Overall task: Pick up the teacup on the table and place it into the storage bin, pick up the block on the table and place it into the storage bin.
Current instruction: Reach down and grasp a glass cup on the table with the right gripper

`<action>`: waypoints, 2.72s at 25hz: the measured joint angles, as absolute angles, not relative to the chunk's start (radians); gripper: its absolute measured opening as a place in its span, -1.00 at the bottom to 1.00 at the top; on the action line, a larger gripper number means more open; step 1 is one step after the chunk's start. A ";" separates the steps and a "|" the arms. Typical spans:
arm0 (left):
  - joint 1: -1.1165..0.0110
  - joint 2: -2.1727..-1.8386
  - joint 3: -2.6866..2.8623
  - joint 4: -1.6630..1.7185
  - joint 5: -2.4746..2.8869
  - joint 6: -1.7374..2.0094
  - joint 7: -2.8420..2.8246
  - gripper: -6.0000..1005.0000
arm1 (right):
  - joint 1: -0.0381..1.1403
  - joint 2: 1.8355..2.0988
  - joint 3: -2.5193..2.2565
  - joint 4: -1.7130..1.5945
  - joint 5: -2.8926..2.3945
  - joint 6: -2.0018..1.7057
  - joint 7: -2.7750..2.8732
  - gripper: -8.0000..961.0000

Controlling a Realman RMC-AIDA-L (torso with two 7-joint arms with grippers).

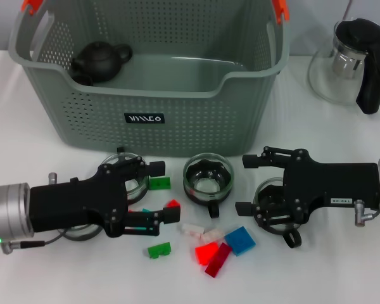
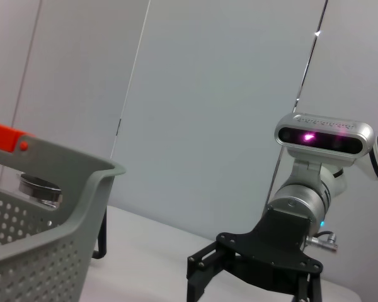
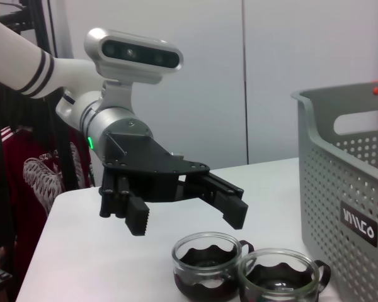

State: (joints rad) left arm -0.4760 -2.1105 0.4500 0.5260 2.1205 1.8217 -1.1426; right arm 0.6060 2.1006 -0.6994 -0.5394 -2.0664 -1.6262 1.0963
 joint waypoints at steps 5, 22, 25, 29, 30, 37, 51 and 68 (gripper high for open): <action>-0.486 -2.111 0.451 0.524 2.120 1.794 -1.172 0.89 | 0.607 2.100 -0.699 -0.531 -2.067 -1.609 1.091 0.93; -0.477 -2.117 0.456 0.529 2.115 1.794 -1.168 0.88 | 0.601 2.099 -0.700 -0.539 -2.068 -1.589 1.089 0.93; -0.477 -2.117 0.456 0.529 2.117 1.796 -1.172 0.88 | 0.603 2.097 -0.710 -0.543 -2.071 -1.592 1.089 0.93; -0.477 -2.115 0.454 0.530 2.116 1.796 -1.170 0.88 | 0.593 2.095 -0.726 -0.591 -2.074 -1.616 1.098 0.93; -0.477 -2.115 0.457 0.533 2.118 1.797 -1.167 0.88 | 0.587 2.095 -0.727 -0.608 -2.074 -1.624 1.104 0.93; -0.477 -2.115 0.459 0.533 2.120 1.798 -1.166 0.88 | 0.565 2.091 -0.729 -0.778 -2.141 -1.686 1.229 0.93; -0.475 -2.119 0.459 0.526 2.121 1.798 -1.172 0.88 | 0.539 2.076 -0.735 -1.142 -2.253 -1.873 1.589 0.92; -0.475 -2.123 0.459 0.514 2.117 1.810 -1.173 0.87 | 0.640 2.097 -0.862 -1.199 -2.544 -1.815 1.931 0.86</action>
